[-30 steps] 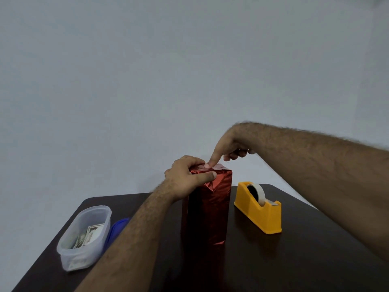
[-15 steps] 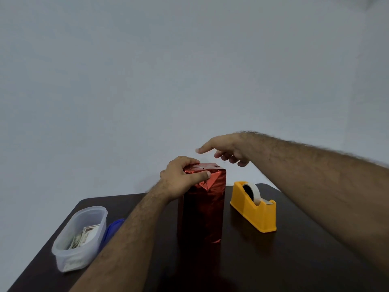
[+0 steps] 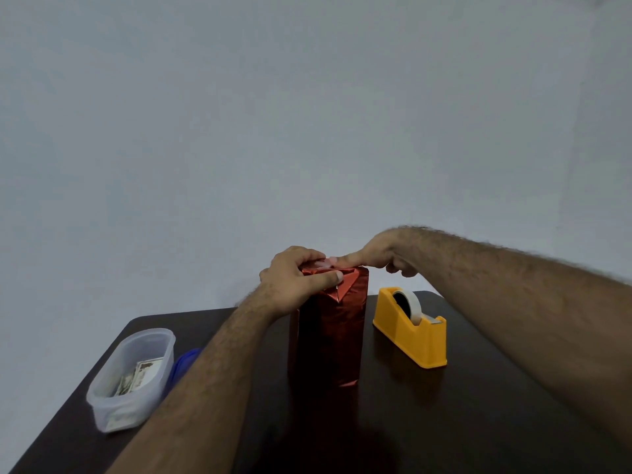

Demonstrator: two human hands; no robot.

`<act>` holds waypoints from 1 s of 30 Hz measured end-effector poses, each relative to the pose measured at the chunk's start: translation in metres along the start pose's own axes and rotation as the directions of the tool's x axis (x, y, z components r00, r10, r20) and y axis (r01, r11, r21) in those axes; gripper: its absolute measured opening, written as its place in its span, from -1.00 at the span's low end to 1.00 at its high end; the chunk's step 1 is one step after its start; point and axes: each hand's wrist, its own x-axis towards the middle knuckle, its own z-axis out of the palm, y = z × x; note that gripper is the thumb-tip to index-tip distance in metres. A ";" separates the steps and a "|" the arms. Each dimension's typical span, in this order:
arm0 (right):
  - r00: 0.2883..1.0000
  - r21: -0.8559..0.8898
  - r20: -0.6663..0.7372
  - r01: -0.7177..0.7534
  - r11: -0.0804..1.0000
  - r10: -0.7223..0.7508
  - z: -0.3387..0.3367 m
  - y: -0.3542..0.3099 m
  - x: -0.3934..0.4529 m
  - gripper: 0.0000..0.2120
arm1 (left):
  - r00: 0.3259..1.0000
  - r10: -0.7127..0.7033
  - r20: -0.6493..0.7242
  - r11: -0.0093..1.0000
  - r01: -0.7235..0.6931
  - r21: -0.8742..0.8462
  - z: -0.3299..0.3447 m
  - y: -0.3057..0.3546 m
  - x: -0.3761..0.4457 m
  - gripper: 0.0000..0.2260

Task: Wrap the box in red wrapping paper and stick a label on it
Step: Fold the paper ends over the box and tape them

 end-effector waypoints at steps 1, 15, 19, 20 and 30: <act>1.000 0.014 -0.005 0.002 1.000 -0.002 -0.001 0.000 -0.002 0.20 | 1.000 -0.003 -0.002 1.000 0.003 0.006 0.000 0.000 0.000 -0.37; 0.971 0.234 -0.078 0.239 0.942 -0.227 0.009 -0.021 0.006 -0.11 | 0.999 -0.041 0.006 0.996 0.041 -0.085 0.003 0.000 0.000 -0.53; 0.966 0.265 -0.102 0.255 0.930 -0.237 0.017 -0.029 0.015 -0.36 | 0.999 -0.042 -0.014 0.993 0.040 -0.110 0.006 0.000 0.001 -0.52; 0.967 0.279 -0.098 0.254 0.926 -0.236 0.018 -0.030 0.017 -0.38 | 0.999 -0.044 -0.017 0.992 0.042 -0.116 0.005 0.000 0.000 -0.52; 0.843 0.579 -0.380 0.538 0.612 -0.381 0.014 -0.016 0.007 -0.58 | 0.996 -0.080 0.038 0.985 0.085 -0.149 -0.006 0.006 -0.009 -0.18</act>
